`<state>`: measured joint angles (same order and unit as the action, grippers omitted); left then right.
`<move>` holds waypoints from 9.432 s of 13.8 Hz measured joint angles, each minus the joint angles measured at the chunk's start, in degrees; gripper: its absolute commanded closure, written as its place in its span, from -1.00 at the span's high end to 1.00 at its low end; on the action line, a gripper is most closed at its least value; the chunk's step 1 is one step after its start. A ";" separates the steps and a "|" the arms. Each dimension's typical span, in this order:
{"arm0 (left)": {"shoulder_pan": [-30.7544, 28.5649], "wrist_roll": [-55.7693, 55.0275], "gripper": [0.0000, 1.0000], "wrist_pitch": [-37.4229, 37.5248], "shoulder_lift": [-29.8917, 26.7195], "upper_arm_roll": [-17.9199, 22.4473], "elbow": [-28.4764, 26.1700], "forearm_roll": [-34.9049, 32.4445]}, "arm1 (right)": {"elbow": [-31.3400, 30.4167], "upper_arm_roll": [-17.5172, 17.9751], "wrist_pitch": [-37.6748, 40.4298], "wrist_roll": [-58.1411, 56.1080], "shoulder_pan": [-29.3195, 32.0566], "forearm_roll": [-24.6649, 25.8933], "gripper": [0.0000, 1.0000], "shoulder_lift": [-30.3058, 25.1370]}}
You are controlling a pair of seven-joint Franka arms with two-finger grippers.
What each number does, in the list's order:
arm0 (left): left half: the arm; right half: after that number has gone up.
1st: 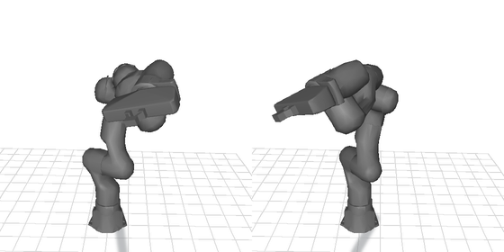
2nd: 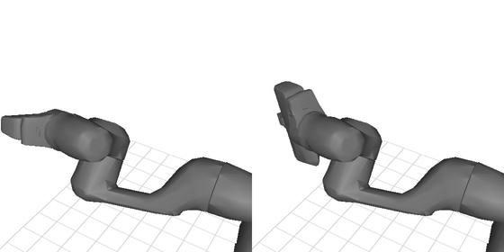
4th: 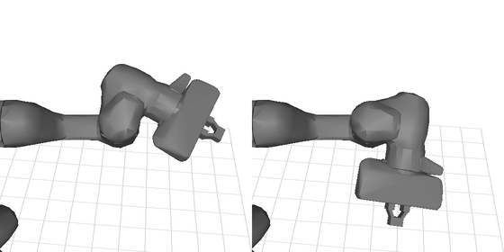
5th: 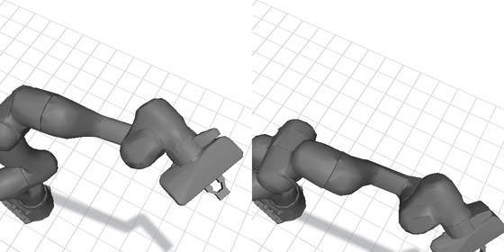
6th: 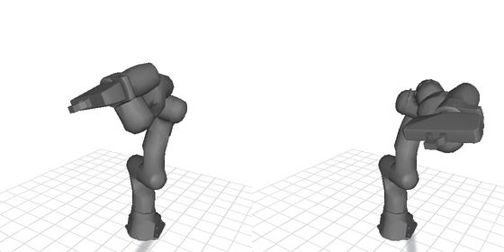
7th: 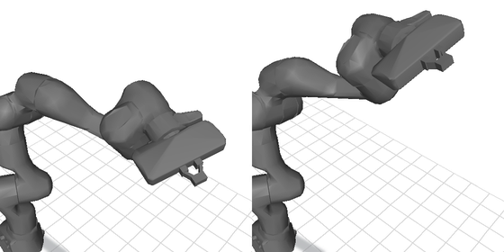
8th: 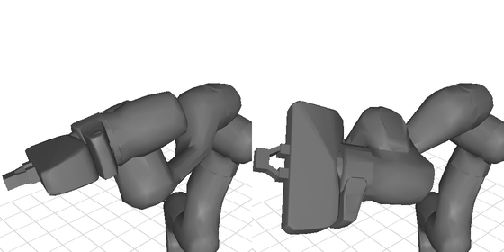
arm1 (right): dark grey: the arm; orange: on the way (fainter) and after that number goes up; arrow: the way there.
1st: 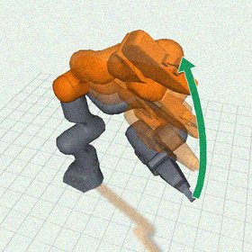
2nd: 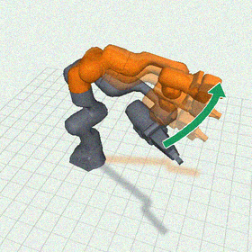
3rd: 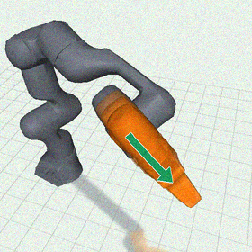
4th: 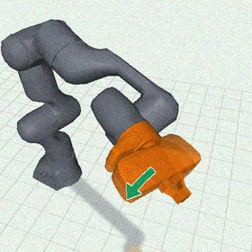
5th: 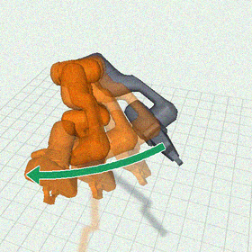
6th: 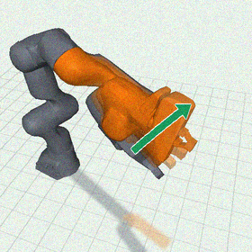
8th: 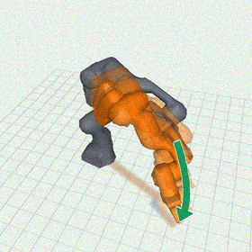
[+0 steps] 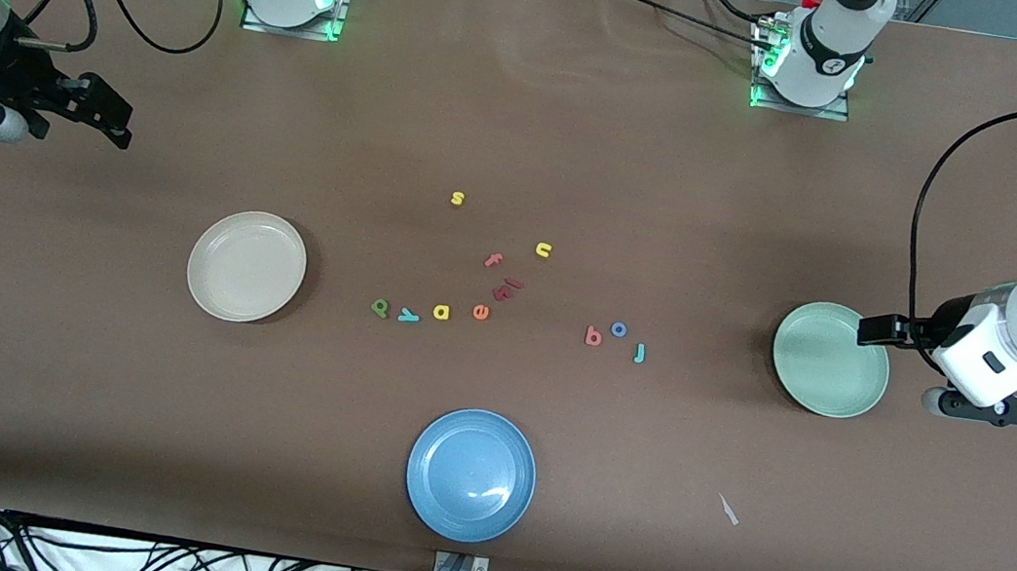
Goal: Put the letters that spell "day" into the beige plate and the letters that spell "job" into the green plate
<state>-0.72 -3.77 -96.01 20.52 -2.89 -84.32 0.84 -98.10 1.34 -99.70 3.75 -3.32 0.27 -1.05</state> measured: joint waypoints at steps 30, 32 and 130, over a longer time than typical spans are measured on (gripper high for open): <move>10.08 -14.76 0.98 -11.44 9.44 -0.52 -1.71 3.13 | -0.59 1.82 4.84 0.05 -0.30 -0.02 1.00 0.50; 13.91 -21.26 0.88 -16.24 13.78 -0.61 -1.81 3.19 | -1.08 2.22 4.78 -0.07 -1.89 -0.06 1.00 2.21; 10.90 -58.00 -0.90 -34.93 23.32 -13.65 -9.52 -0.54 | 8.78 6.09 -35.76 -33.48 -21.41 11.67 0.05 45.78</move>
<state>10.19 -61.77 -130.94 43.84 -16.54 -93.84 0.30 -89.33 7.43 -135.46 -29.74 -24.73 11.94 44.74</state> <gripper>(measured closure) 0.762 0.388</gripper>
